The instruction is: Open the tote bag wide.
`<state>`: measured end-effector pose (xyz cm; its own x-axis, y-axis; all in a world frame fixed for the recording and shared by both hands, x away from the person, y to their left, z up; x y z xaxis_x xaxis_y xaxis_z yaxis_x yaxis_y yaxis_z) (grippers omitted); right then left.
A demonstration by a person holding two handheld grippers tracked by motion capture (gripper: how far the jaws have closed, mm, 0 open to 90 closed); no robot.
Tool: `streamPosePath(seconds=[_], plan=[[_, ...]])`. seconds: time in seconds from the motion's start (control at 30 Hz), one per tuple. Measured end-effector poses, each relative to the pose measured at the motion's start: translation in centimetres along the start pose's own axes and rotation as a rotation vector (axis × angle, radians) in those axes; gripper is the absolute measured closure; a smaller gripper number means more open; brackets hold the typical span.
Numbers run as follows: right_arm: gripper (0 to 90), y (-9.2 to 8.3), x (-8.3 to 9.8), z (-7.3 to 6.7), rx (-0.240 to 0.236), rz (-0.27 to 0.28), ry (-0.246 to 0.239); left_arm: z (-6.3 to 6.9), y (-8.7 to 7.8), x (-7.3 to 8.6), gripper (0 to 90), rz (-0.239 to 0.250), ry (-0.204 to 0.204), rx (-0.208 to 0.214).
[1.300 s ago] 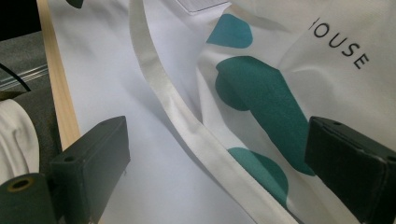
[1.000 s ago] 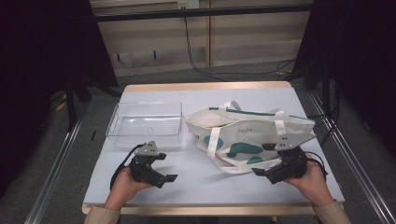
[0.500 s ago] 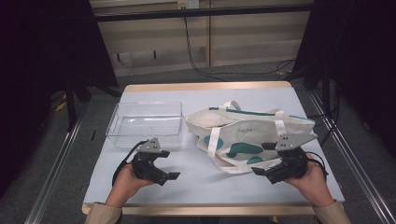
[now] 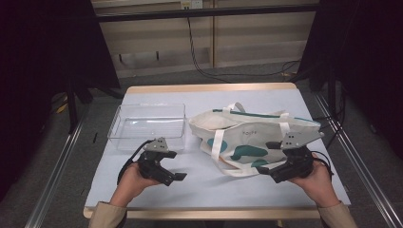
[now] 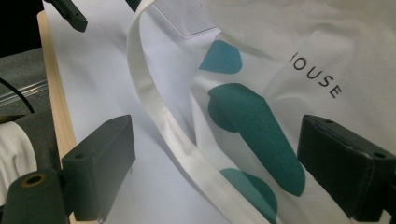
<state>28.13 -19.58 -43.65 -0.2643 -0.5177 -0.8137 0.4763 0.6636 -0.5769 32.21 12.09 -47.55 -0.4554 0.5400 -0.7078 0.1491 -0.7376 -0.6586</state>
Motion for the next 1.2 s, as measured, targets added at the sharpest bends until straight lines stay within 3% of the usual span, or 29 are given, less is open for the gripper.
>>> streamPosePath(seconds=[0.3,0.4,0.53,0.8,1.2], plan=[[10.9,-0.2,-0.4,0.4,-0.009,0.001,-0.001,0.5,0.0,-1.8,9.1,-0.011,0.031,0.015],[10.9,-0.2,-0.5,0.4,-0.010,-0.003,-0.004,0.5,-0.1,-2.4,9.1,-0.036,0.043,0.011],[11.0,-0.4,-0.7,0.7,-0.021,0.001,0.002,0.5,-0.2,-3.3,9.1,-0.027,0.049,0.015],[11.4,-0.6,-1.0,0.8,-0.026,0.008,-0.006,0.3,-0.5,-4.7,9.5,-0.007,0.035,0.010],[12.8,-0.6,-2.4,1.2,-0.037,0.028,-0.025,-0.1,-0.8,-6.3,10.1,-0.035,0.050,0.021]])
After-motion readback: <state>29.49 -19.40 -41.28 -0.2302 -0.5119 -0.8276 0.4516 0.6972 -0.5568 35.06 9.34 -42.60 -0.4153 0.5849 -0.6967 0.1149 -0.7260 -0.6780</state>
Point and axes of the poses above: each handheld gripper's, and its own axes: y roughly forward along the jaws, x roughly out of its underside, z roughly to its right, the point moved 7 cm from there along y, roughly forward along the jaws, and after that the axes turned 7 degrees about -y, right-handed, at the moved point
